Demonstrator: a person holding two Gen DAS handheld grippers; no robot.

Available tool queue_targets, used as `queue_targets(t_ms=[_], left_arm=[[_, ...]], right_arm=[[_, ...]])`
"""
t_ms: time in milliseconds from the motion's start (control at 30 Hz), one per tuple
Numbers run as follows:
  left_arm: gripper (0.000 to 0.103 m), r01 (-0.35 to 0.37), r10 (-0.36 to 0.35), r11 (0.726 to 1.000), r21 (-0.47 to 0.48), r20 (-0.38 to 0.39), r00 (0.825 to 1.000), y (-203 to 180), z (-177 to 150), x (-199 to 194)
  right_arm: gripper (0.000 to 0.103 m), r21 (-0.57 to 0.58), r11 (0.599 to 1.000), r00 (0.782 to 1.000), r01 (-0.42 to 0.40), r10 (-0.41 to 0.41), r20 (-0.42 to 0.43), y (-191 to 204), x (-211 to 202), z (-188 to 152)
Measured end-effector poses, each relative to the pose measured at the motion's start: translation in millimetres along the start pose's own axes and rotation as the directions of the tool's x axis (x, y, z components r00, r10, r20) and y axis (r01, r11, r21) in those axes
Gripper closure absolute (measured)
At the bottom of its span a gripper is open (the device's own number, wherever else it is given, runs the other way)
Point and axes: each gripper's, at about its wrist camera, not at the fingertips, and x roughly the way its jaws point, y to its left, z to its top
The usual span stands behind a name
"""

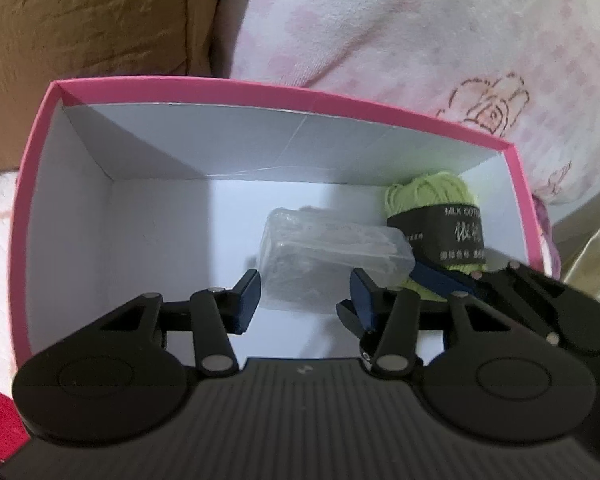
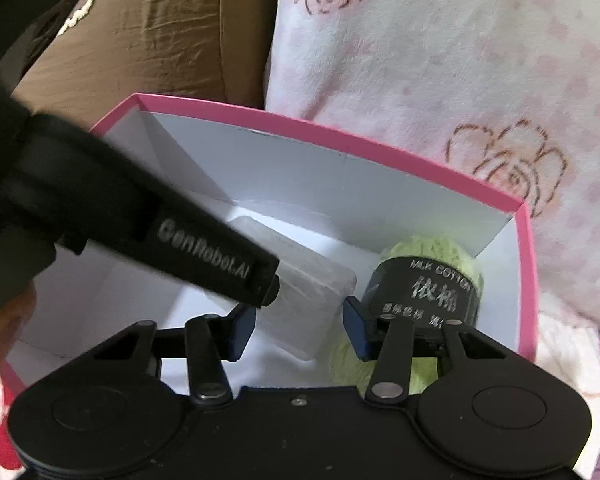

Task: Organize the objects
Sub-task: 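Lower the case beside the yarn and open the left gripper, then withdraw the left tool from the box toward the remaining items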

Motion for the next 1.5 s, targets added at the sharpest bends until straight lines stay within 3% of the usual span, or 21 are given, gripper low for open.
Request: queue_targets(t_ms=[67,100,200,400,667,800,867,933,1067,1267,1400,1500], left_arm=[[0.057,-0.007,0.008,0.998,-0.066,0.02,1.0,2.5,2.8,-0.9],[0.057,-0.044,0.048,0.995,-0.088,0.039,0.998,3.3,3.4,-3.0],[0.057,-0.102,0.107,0.993,-0.06,0.078,0.991,3.9,2.1,-7.1],[0.061,-0.094,0.095,0.995,-0.031,0.059,0.994,5.5,-5.6,-5.9],[0.06,-0.103,0.093,0.99,0.093,0.104,0.99,-22.0,-31.0,-55.9],[0.048,-0.125,0.111,0.982,0.142,0.101,0.989,-31.9,-47.2,-89.9],[0.04,-0.159,0.143,0.973,0.165,0.102,0.984,-36.4,-59.3,-106.2],[0.038,-0.194,0.175,0.964,0.182,0.114,0.978,-38.1,-71.0,-120.8],[0.037,-0.191,0.173,0.962,0.196,0.105,0.979,-35.7,-94.5,-151.4],[0.027,-0.19,0.163,0.952,0.242,0.13,0.978,-39.6,-123.5,-191.0],[0.016,-0.195,0.156,0.942,0.274,0.158,0.975,-42.8,-141.3,-218.4],[0.01,-0.216,0.167,0.928,0.303,0.179,0.97,-44.5,-155.5,-233.3]], right_arm=[[0.054,0.005,1.0,1.0,0.024,-0.024,0.017,1.5,-2.7,-2.5],[0.054,0.01,0.999,0.999,0.04,-0.04,0.034,1.6,-5.3,-3.5],[0.053,0.04,0.997,0.994,0.061,-0.064,0.091,-1.2,-17.8,-8.3],[0.053,0.104,0.992,0.991,-0.072,0.059,0.124,-3.0,-41.9,-25.4],[0.046,0.107,0.989,0.987,-0.1,0.084,0.14,-5.8,-80.9,-34.0],[0.028,0.092,0.991,0.984,-0.095,0.079,0.162,1.1,-120.4,-37.1],[0.024,0.08,0.994,0.986,-0.075,0.062,0.155,7.4,-138.3,-38.5],[0.023,0.079,0.994,0.988,-0.069,0.057,0.146,11.4,-154.7,-39.9],[0.019,0.088,0.989,0.982,-0.116,0.101,0.16,13.6,-179.5,-43.2],[0.016,0.036,0.993,0.978,-0.113,0.104,0.18,23.9,-216.8,-51.0],[0.004,0.007,0.99,0.979,-0.139,0.136,0.152,30.7,-234.1,-59.3],[0.003,-0.022,0.989,0.983,-0.146,0.148,0.109,37.2,-242.3,-65.6]])
